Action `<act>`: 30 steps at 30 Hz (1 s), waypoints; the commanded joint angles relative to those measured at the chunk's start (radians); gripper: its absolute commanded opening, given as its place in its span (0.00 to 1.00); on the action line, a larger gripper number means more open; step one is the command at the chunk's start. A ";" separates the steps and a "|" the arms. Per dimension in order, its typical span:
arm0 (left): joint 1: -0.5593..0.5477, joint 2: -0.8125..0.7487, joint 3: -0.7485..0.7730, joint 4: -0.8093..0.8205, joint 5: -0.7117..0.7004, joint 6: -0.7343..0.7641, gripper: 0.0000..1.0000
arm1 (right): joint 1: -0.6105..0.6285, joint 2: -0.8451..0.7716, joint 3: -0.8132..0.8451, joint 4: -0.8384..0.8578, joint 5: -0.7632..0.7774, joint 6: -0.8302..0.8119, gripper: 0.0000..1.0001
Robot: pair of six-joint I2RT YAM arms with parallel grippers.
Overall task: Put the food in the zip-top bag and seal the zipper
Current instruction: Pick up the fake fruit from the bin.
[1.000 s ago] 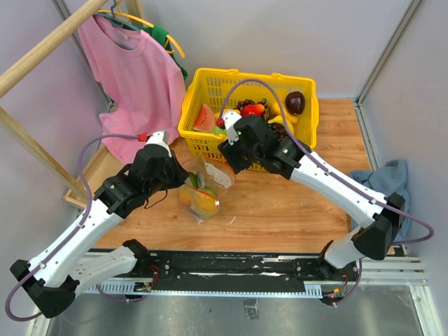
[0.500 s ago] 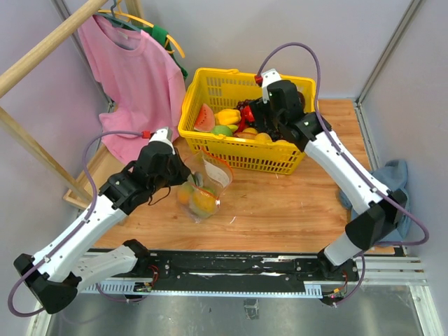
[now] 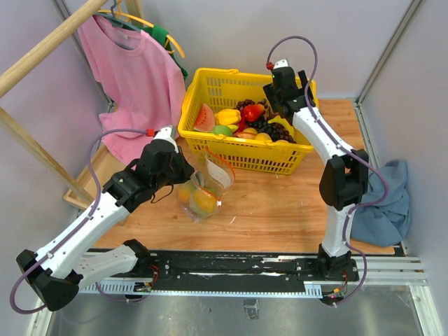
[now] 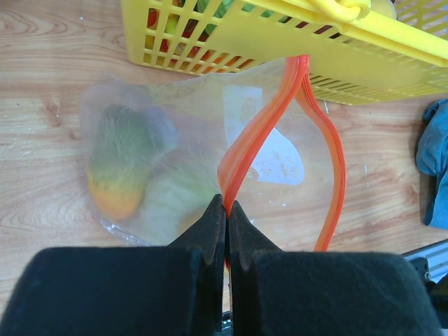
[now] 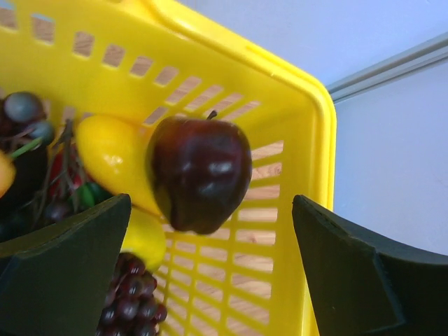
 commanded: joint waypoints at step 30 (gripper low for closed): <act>0.007 0.041 -0.002 0.052 0.017 0.016 0.00 | -0.084 -0.031 0.007 0.044 -0.173 0.057 0.41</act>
